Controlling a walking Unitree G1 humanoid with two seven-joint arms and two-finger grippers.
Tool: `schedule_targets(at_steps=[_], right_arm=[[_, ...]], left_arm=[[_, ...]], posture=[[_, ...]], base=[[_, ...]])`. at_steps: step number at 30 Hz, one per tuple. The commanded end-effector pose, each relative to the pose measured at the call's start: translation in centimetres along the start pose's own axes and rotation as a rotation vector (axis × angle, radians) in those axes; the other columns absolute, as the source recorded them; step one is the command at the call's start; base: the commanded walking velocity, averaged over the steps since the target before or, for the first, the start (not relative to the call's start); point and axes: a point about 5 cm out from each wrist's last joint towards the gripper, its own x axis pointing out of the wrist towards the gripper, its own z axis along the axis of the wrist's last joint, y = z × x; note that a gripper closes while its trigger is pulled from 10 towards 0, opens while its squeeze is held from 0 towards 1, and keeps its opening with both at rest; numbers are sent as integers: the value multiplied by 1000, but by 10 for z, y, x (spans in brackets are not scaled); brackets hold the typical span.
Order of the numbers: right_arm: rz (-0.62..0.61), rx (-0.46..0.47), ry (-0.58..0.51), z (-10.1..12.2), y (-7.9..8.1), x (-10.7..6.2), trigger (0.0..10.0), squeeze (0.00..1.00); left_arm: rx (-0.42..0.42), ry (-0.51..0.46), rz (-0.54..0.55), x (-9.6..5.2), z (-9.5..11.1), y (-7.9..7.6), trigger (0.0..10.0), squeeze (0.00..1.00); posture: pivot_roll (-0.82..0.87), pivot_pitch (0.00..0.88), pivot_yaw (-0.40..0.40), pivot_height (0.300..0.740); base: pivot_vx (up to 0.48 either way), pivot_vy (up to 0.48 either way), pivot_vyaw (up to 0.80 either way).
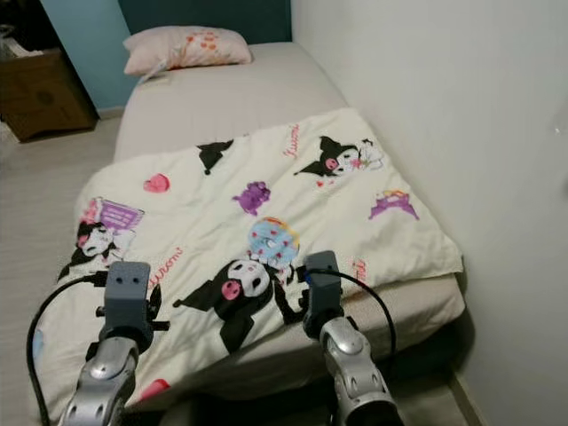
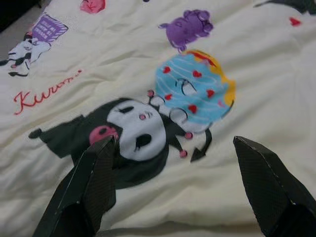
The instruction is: Clean up the room
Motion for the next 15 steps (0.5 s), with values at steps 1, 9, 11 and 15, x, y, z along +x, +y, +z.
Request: schedule_targets(at_steps=[1,9,11,15], right_arm=[[22,-6,20,-2,5,-2,10000,0],[36,0,55,-8,6,-7,10000,0],[45,-2,59,-9,7,-7,10000,0],[65,1,72,-12,10,-7,10000,0]], left_arm=[[20,20,13,-3,-8,2,10000,0],[61,19,9,-8,-14,1,10000,0],[65,17,8,-9,-15,1,10000,0],[61,19,15,-11,-18,1,10000,0]], posture=[[-32,57,-1,655],[-29,49,3,690],[-26,45,4,695],[-24,37,10,704]], base=[[0,0,0],[0,0,0],[0,0,0],[0,0,0]])
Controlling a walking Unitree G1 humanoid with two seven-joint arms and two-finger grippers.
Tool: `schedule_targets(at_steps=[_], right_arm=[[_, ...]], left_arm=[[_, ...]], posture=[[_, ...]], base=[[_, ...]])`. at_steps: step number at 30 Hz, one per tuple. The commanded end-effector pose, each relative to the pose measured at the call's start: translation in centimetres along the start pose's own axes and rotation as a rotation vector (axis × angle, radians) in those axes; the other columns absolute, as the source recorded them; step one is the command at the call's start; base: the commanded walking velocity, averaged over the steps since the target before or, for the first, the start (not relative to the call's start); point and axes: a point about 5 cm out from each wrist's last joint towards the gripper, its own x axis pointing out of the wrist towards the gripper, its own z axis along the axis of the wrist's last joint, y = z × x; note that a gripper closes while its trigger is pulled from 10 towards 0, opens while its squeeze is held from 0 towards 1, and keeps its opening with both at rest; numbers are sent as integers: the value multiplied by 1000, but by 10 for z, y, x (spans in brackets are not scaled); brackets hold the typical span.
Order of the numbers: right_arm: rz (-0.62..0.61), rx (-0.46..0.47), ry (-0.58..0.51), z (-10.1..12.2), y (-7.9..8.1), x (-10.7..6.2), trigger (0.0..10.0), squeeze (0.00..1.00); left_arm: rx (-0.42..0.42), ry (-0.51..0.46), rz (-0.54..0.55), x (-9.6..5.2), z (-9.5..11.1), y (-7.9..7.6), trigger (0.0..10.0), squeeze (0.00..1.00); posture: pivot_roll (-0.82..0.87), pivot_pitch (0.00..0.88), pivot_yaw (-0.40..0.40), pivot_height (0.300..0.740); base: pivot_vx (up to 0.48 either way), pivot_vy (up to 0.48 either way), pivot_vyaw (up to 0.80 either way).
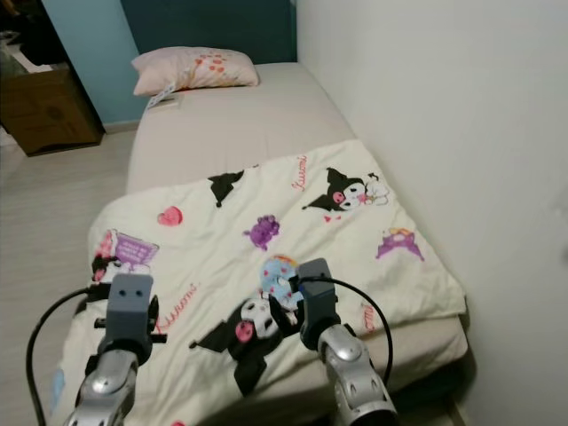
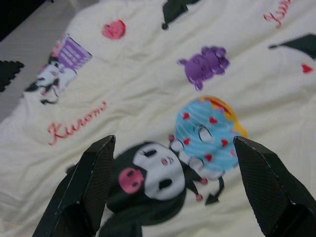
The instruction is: Clean up the room
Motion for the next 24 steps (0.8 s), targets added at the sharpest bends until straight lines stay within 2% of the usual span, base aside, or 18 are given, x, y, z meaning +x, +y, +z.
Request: schedule_targets(at_steps=[1,3,5,13,20,24], right_arm=[[22,3,19,-5,5,-1,10000,0],[32,-5,36,-8,8,0,10000,0],[35,-10,39,-9,8,0,10000,0],[35,33,26,-11,9,-3,10000,0],[61,30,14,-8,10,-3,10000,0],[73,39,9,-9,11,-4,10000,0]], left_arm=[[21,25,9,-3,-9,3,10000,0],[-51,36,31,-5,-14,3,10000,0],[-81,43,41,-6,-16,3,10000,0],[-58,62,31,-10,-25,3,10000,0],[-59,51,46,-10,-23,3,10000,0],[-77,40,36,-12,-24,-2,10000,0]], posture=[[-24,37,10,704],[-24,27,12,704],[-25,25,12,704],[-21,14,12,704],[-18,13,11,729],[-17,14,10,740]], base=[[0,0,0],[0,0,0],[0,0,0],[0,0,0],[0,0,0],[0,0,0]])
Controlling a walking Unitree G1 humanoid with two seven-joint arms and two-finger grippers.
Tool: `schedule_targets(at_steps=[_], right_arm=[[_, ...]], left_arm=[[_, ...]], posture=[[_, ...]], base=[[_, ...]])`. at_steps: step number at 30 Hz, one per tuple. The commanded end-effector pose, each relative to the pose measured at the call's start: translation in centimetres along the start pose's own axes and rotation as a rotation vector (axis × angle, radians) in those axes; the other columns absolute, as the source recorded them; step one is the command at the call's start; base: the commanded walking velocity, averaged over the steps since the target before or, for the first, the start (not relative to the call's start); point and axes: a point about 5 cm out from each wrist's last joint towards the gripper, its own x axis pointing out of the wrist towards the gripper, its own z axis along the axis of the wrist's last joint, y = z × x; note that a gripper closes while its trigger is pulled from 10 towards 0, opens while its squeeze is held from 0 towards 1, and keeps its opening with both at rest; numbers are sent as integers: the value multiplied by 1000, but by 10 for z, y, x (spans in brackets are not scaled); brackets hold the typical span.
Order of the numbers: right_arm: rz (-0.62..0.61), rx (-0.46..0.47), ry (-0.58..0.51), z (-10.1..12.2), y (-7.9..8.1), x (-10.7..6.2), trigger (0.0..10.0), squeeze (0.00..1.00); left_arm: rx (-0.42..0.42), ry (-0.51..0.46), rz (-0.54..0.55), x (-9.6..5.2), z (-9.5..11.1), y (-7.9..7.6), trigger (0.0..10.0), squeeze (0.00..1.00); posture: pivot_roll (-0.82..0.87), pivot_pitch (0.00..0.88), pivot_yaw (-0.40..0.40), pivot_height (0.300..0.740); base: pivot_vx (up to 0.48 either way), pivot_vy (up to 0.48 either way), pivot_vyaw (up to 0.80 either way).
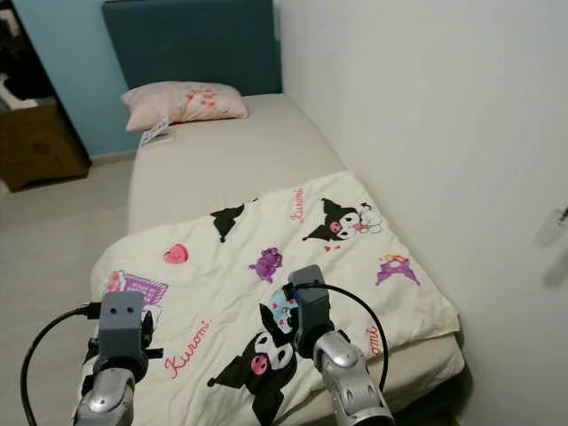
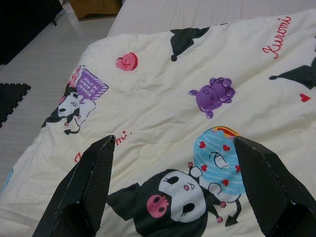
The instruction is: Clean up the room
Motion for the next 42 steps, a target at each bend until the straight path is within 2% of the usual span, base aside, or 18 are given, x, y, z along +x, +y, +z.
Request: schedule_targets(at_steps=[1,13,27,31,36,39,42], right_arm=[[10,14,-6,-1,3,-1,10000,0],[51,-54,26,-8,9,-1,10000,0],[149,-74,46,-11,19,-3,10000,0],[156,-71,45,-12,20,-2,10000,0],[150,-58,36,-12,20,-3,10000,0],[113,-19,29,-13,16,-5,10000,0],[108,-16,32,-13,16,-5,10000,0]], left_arm=[[-3,12,-5,-3,-5,-3,10000,0],[-8,14,-13,-6,-8,-5,10000,0],[-28,12,-4,-10,-10,-7,10000,0],[-61,52,5,-13,-14,-8,10000,0],[-67,63,-43,-15,-16,-17,10000,0],[-41,7,-129,-16,-9,-29,10000,0],[-37,-9,-122,-15,-7,-30,10000,0]], posture=[[-17,14,10,740],[-15,14,9,740],[-7,23,-5,740],[-6,21,-4,740],[-10,17,4,740],[-13,15,12,740],[-18,13,15,740]], base=[[0,0,0],[0,0,0],[0,0,800],[0,0,800],[0,0,800],[0,0,173],[0,0,0]])
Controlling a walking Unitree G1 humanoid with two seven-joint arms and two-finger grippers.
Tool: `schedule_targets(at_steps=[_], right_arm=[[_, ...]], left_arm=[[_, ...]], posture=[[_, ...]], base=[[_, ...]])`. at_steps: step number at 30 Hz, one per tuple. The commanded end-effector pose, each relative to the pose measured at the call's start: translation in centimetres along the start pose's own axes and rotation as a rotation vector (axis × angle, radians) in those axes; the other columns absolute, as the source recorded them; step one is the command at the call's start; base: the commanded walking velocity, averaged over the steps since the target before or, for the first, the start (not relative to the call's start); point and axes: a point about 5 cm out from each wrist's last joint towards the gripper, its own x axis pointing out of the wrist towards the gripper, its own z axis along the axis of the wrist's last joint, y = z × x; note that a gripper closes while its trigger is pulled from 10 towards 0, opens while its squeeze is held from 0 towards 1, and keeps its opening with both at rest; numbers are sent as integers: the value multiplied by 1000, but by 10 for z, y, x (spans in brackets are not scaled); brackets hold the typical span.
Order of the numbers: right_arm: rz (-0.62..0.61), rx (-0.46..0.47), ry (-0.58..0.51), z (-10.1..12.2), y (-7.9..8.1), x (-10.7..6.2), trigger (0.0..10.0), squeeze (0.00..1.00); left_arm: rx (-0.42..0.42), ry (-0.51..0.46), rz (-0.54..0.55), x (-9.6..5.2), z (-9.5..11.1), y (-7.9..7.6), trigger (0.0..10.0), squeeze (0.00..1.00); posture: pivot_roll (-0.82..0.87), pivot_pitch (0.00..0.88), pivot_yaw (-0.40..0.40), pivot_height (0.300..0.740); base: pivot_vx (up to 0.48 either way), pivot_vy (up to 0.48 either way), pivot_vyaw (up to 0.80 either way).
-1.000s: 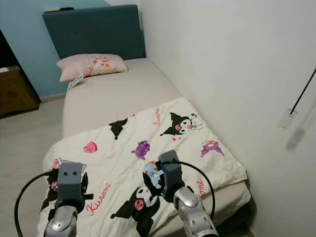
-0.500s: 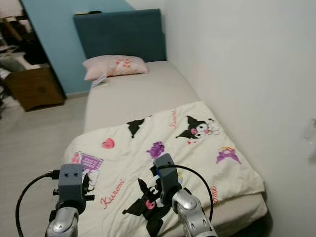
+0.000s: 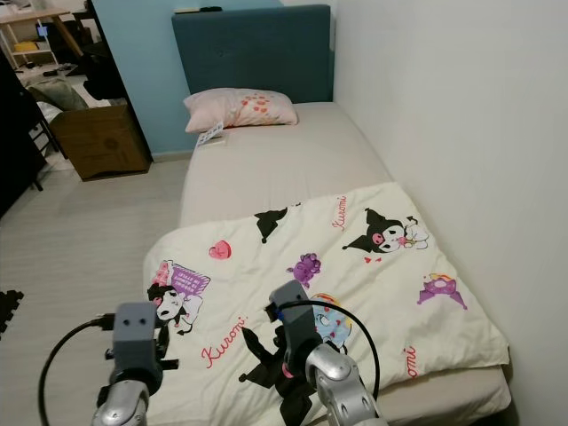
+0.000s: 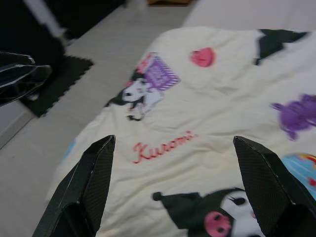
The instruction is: Clean up the room
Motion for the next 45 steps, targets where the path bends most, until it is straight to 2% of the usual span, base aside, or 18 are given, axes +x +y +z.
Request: schedule_targets(at_steps=[1,5,9,11,15,30,45], right_arm=[[-2,6,-7,-1,2,-2,10000,0],[2,-1,-8,-1,2,-2,10000,0],[2,-2,-8,-1,2,-2,10000,0],[15,-16,0,-2,2,-3,10000,0],[36,-46,11,-3,4,-3,10000,0],[53,-73,14,-3,6,-4,10000,0],[61,-87,19,-2,5,-4,10000,0]], left_arm=[[6,-10,36,0,0,5,10000,0],[54,-39,69,0,3,7,10000,0],[56,-42,77,0,3,7,10000,0],[9,-33,106,-2,1,10,10000,0],[-33,-32,117,-5,-3,11,10000,0],[-26,-52,118,-7,-4,7,10000,0],[-54,-68,148,-10,-2,10,10000,0]], posture=[[-20,13,17,740],[-22,13,14,740],[-21,12,12,740],[-21,8,3,740],[-25,4,-1,740],[-30,0,-6,740],[-34,0,-16,740]], base=[[0,-480,0],[0,-480,0],[0,-480,0],[0,-240,0],[0,0,0],[0,0,0],[0,-465,0]])
